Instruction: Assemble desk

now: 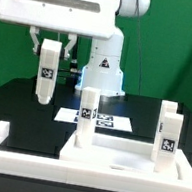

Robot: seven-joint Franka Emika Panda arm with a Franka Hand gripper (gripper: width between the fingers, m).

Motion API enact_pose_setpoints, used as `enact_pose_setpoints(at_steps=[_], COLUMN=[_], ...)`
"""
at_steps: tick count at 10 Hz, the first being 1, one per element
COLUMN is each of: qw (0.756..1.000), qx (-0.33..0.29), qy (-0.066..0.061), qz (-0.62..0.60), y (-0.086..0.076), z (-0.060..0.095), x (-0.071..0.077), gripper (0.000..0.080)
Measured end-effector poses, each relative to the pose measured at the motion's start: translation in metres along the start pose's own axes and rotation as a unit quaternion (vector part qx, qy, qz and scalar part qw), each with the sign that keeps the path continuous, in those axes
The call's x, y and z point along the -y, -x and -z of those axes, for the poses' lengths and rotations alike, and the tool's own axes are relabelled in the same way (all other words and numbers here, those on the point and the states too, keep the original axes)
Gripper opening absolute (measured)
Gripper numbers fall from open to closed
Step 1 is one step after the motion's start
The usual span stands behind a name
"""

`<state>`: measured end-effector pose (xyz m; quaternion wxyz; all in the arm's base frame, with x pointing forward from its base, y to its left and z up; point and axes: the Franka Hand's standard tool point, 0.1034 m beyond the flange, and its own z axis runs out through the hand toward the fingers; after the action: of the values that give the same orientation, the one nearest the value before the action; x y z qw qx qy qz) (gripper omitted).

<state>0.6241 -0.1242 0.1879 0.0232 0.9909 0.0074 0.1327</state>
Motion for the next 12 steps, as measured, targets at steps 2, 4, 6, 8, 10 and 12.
enact_pose_setpoints(at_steps=[2, 4, 6, 8, 10, 12], qw=[0.998, 0.999, 0.998, 0.996, 0.996, 0.995], qx=[-0.053, -0.047, -0.054, -0.064, -0.065, -0.070], qy=[0.030, 0.026, 0.009, -0.013, -0.019, -0.017], qz=[0.013, 0.009, -0.005, -0.063, -0.064, -0.062], y=[0.000, 0.002, -0.005, -0.027, -0.040, -0.037], z=[0.000, -0.001, -0.003, -0.004, 0.007, 0.005], x=[-0.013, -0.010, 0.009, 0.054, 0.061, 0.057], gripper=[0.0290, 0.0290, 0.0290, 0.0290, 0.0290, 0.0290])
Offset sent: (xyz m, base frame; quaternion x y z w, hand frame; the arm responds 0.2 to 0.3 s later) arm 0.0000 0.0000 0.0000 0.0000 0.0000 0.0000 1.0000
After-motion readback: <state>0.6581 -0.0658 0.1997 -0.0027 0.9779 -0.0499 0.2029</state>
